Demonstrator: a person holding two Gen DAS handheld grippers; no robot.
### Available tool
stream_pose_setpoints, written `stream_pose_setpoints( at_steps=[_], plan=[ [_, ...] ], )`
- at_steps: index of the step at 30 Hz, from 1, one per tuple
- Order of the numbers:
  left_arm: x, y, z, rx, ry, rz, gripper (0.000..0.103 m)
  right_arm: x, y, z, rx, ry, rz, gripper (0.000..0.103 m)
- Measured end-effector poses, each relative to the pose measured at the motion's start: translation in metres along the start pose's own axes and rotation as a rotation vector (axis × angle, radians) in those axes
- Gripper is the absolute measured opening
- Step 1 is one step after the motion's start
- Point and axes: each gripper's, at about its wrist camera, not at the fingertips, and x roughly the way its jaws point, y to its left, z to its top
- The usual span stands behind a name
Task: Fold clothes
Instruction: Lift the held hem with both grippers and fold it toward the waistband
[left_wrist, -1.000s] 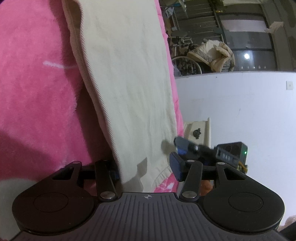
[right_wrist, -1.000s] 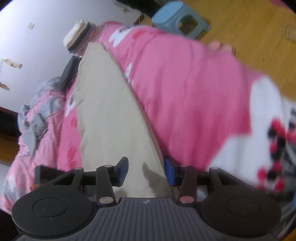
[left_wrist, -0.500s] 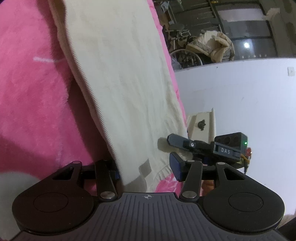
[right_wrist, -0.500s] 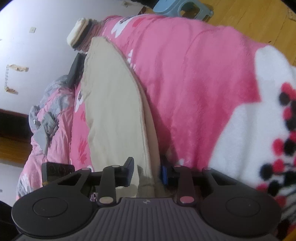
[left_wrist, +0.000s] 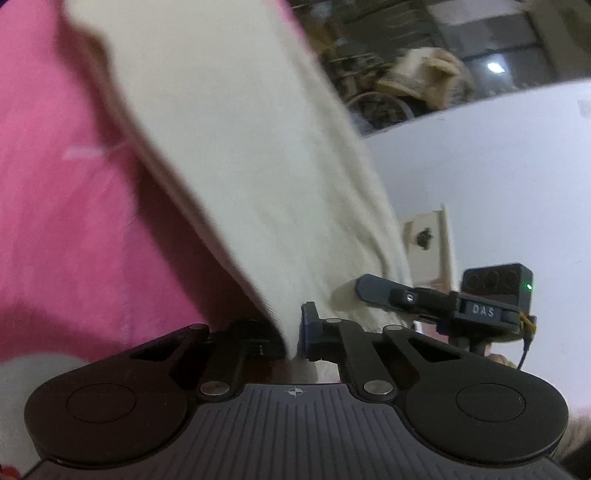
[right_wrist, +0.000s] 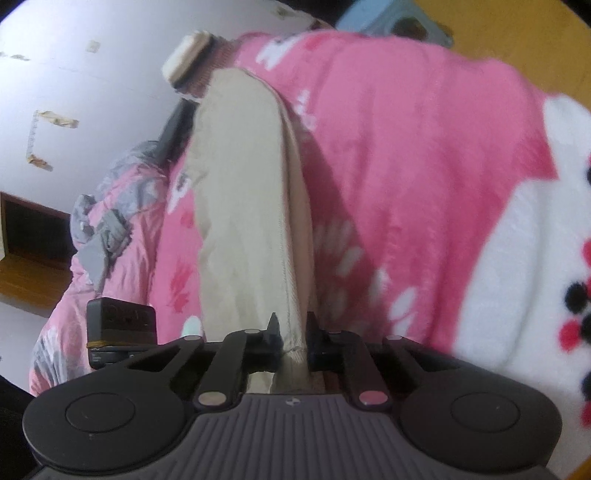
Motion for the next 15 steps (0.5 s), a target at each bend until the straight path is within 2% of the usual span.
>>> stream_pose_setpoints(
  at_steps=[10, 15],
  plan=[
    [-0.036, -0.051, 0.003, 0.216, -0.093, -0.114, 0.003, -0.047, 0.034, 0.003, -0.044, -0.165, 0.170, 0.010],
    [-0.051, -0.090, -0.001, 0.350, -0.105, -0.208, 0.003, -0.077, 0.053, 0.003, -0.086, -0.227, 0.275, 0.010]
  ],
)
